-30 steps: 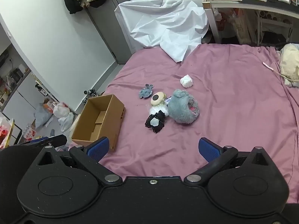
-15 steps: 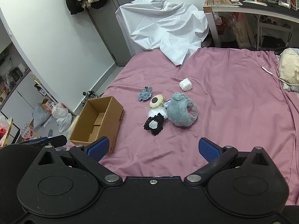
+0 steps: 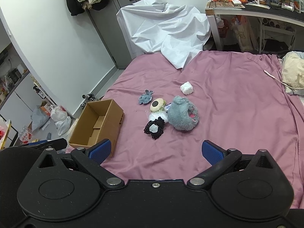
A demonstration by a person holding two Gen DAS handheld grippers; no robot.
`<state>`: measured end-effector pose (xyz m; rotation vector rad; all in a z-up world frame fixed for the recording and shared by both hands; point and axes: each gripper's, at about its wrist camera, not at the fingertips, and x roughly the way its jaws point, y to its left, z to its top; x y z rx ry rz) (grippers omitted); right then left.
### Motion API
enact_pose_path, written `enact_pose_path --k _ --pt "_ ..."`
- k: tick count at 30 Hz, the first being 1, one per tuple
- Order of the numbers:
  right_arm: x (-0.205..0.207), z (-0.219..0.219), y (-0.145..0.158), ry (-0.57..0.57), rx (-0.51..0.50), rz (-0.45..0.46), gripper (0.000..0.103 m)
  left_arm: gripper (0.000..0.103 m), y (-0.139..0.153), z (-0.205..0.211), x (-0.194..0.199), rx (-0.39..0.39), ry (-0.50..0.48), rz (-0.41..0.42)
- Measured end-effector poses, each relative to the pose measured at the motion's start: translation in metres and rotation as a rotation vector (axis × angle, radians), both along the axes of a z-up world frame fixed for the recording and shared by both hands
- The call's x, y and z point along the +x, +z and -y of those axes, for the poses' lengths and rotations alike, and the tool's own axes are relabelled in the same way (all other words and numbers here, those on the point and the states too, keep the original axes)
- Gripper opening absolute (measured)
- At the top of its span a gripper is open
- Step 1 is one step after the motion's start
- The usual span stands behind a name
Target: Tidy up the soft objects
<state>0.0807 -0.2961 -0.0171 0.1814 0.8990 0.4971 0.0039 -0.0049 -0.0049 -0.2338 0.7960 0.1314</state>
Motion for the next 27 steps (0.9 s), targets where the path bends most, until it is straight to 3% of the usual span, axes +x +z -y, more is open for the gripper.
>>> enact_pose_path --k 27 --pt "0.0 0.002 -0.003 0.008 0.011 0.022 0.103 0.102 -0.001 0.01 0.0 0.012 0.002 0.004"
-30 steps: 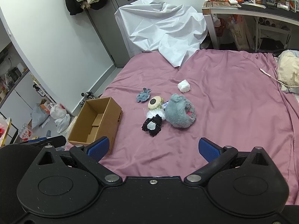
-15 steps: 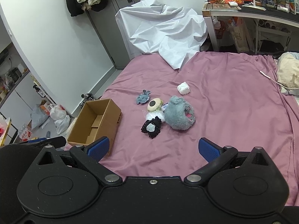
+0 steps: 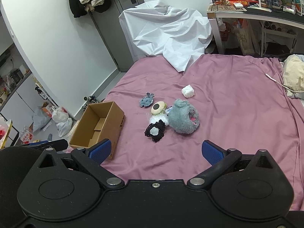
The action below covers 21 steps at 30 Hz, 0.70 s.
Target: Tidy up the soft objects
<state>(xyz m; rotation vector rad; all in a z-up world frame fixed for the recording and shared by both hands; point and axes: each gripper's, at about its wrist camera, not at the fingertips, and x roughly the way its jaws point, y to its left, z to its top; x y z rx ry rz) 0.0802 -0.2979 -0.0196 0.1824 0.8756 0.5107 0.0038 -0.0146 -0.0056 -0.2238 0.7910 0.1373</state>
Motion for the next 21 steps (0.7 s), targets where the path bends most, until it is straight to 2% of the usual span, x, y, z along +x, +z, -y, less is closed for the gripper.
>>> enact_pose_path --k 8,14,18,21 --pt "0.0 0.001 0.0 0.0 0.002 -0.002 0.103 0.102 0.001 0.0 0.001 -0.009 -0.007 -0.002" --pt "0.002 0.003 -0.001 0.018 0.013 0.013 0.103 0.102 0.001 -0.006 0.005 -0.027 -0.058 -0.002" --pt "0.003 0.007 0.001 0.025 0.021 0.039 0.103 0.102 0.006 -0.007 0.008 -0.002 -0.104 0.047" --pt "0.007 0.012 0.0 0.004 0.014 0.049 0.103 0.102 0.008 -0.009 0.014 -0.013 -0.122 0.059"
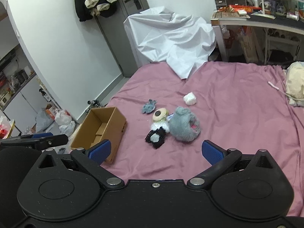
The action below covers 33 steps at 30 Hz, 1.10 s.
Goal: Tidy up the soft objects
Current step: 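Move the right tool to the grey fluffy slipper and close on it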
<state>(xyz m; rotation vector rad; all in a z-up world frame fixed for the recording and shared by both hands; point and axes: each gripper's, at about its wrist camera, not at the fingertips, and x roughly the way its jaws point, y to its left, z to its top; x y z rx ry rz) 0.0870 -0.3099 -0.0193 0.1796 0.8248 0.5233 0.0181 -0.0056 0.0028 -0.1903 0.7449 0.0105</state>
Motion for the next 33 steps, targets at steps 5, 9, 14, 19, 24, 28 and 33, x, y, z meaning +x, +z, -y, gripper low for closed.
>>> enact_pose_path --k 5,9,14,19,24,28,33 --pt "0.01 0.008 -0.005 -0.027 0.017 0.001 0.103 0.102 -0.001 -0.004 0.016 0.003 -0.01 0.005" --pt "0.019 0.013 -0.014 -0.055 0.02 -0.006 0.103 0.102 -0.005 -0.006 0.031 -0.004 -0.021 -0.002" --pt "0.032 0.019 -0.027 -0.1 0.023 -0.017 0.103 0.102 -0.01 -0.001 0.049 0.01 -0.065 0.006" --pt "0.046 0.025 -0.041 -0.125 0.028 -0.033 0.102 0.102 -0.018 0.006 0.074 0.038 -0.1 -0.003" --pt "0.061 0.025 -0.053 -0.137 0.025 -0.053 0.095 0.1 -0.029 0.014 0.097 0.05 -0.145 -0.011" --pt "0.073 0.024 -0.066 -0.144 0.009 -0.084 0.085 0.1 -0.04 0.023 0.118 0.054 -0.183 -0.018" --pt "0.087 0.021 -0.079 -0.15 0.001 -0.111 0.077 0.094 -0.055 0.03 0.141 0.045 -0.223 -0.037"
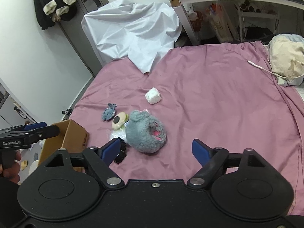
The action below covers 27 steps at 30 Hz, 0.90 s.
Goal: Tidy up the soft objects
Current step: 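Move the right tool to the grey fluffy slipper and close on it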
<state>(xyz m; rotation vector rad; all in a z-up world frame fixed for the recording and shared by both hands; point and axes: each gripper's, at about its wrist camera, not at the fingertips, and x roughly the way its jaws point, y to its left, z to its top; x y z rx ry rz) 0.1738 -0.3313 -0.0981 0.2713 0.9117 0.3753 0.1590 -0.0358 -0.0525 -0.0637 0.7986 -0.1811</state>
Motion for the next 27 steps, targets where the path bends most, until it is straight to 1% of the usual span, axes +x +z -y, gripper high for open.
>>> enact_pose_path --k 2,4,7,13,15,16,19,24,27 --pt "0.006 -0.001 -0.005 0.001 0.003 -0.01 0.073 0.092 -0.005 0.003 0.007 0.001 -0.011 -0.007" --pt "0.012 -0.002 -0.009 0.0 0.005 -0.021 0.072 0.091 -0.009 0.005 0.015 -0.002 -0.016 -0.015" --pt "0.022 -0.006 -0.018 0.001 0.002 -0.039 0.071 0.09 -0.017 0.007 0.025 0.0 -0.024 -0.028" --pt "0.038 -0.011 -0.037 0.004 0.006 -0.086 0.071 0.081 -0.034 0.012 0.043 -0.005 -0.046 -0.062" --pt "0.042 -0.014 -0.044 0.006 0.002 -0.098 0.068 0.078 -0.039 0.013 0.048 -0.009 -0.054 -0.076" --pt "0.044 -0.014 -0.047 0.007 0.004 -0.105 0.064 0.077 -0.043 0.014 0.052 -0.014 -0.057 -0.084" --pt "0.049 -0.016 -0.059 0.008 0.02 -0.135 0.059 0.075 -0.05 0.015 0.059 -0.023 -0.068 -0.102" --pt "0.059 -0.02 -0.075 0.0 0.034 -0.176 0.059 0.073 -0.059 0.017 0.071 -0.02 -0.082 -0.116" --pt "0.063 -0.02 -0.081 0.004 0.054 -0.177 0.06 0.072 -0.063 0.021 0.077 -0.012 -0.093 -0.115"
